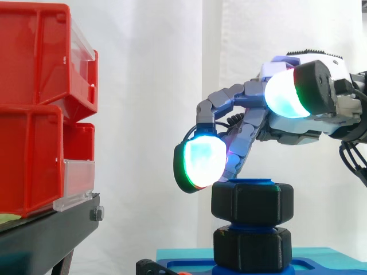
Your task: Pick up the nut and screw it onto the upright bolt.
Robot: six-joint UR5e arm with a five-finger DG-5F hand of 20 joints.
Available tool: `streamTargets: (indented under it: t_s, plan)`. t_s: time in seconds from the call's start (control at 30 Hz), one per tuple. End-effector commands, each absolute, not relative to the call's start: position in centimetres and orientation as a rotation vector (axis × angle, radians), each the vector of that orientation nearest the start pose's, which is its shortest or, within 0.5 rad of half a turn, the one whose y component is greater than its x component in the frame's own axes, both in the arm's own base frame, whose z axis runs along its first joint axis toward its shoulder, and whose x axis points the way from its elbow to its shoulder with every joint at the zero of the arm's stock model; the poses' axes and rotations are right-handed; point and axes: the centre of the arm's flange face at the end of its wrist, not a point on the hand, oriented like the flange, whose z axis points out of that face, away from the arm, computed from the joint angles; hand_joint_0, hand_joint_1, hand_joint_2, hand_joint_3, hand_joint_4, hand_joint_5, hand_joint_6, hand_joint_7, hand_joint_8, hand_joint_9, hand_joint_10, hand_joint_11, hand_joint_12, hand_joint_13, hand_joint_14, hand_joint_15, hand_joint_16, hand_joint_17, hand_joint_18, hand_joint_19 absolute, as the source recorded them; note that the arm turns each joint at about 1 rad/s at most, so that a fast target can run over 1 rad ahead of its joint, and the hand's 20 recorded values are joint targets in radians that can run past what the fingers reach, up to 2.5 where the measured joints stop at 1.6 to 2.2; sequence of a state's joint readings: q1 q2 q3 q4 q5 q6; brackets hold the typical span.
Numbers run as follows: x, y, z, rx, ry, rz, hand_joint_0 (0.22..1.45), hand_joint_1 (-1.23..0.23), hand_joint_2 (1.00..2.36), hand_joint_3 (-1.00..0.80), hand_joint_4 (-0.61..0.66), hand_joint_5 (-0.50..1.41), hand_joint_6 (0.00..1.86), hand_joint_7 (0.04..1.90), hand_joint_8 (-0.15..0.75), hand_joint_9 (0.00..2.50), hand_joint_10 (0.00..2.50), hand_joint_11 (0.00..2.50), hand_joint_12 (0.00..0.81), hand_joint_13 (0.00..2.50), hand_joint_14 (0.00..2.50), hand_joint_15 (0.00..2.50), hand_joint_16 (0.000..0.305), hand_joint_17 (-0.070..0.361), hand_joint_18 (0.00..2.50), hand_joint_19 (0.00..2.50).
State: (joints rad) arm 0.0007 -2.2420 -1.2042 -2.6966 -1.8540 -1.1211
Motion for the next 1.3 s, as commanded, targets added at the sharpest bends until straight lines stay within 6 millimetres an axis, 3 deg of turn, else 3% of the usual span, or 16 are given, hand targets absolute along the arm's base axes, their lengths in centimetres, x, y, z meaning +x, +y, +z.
streamTargets:
  t_s: [0.0, 0.6, 0.97, 1.07, 1.27]
  plan:
    - [74.7, -10.5, 29.1, 0.097, 1.457, 0.574, 0.5, -0.36, 1.0, -0.5, 0.31, -0.03, 0.51, 1.05, 0.3, 1.09, 0.0, 0.0, 0.287, 0.74, 0.0, 0.0, 0.031, 0.07, 0.5, 0.17]
    - [74.6, -10.5, 28.8, 0.103, 1.471, 0.576, 0.5, -0.36, 1.0, -0.5, 0.27, 0.0, 0.51, 1.22, 0.309, 1.15, 0.0, 0.0, 0.285, 0.79, 0.0, 0.0, 0.03, 0.067, 0.53, 0.18]
    - [74.5, -10.7, 28.8, 0.108, 1.476, 0.574, 0.51, -0.37, 1.0, -0.5, 0.17, 0.06, 0.5, 1.42, 0.302, 1.31, 0.0, 0.0, 0.269, 0.88, 0.0, 0.0, 0.027, 0.061, 0.63, 0.19]
    - [74.4, -10.8, 28.7, 0.109, 1.477, 0.573, 0.52, -0.38, 1.0, -0.5, 0.13, 0.07, 0.5, 1.48, 0.304, 1.47, 0.0, 0.04, 0.256, 0.97, 0.0, 0.01, 0.027, 0.061, 0.74, 0.25]
    - [74.4, -11.5, 28.8, 0.115, 1.475, 0.565, 0.53, -0.38, 1.0, -0.5, 0.06, 0.07, 0.57, 1.34, 0.297, 1.63, 0.0, 0.12, 0.231, 1.08, 0.0, 0.03, 0.025, 0.056, 0.9, 0.32]
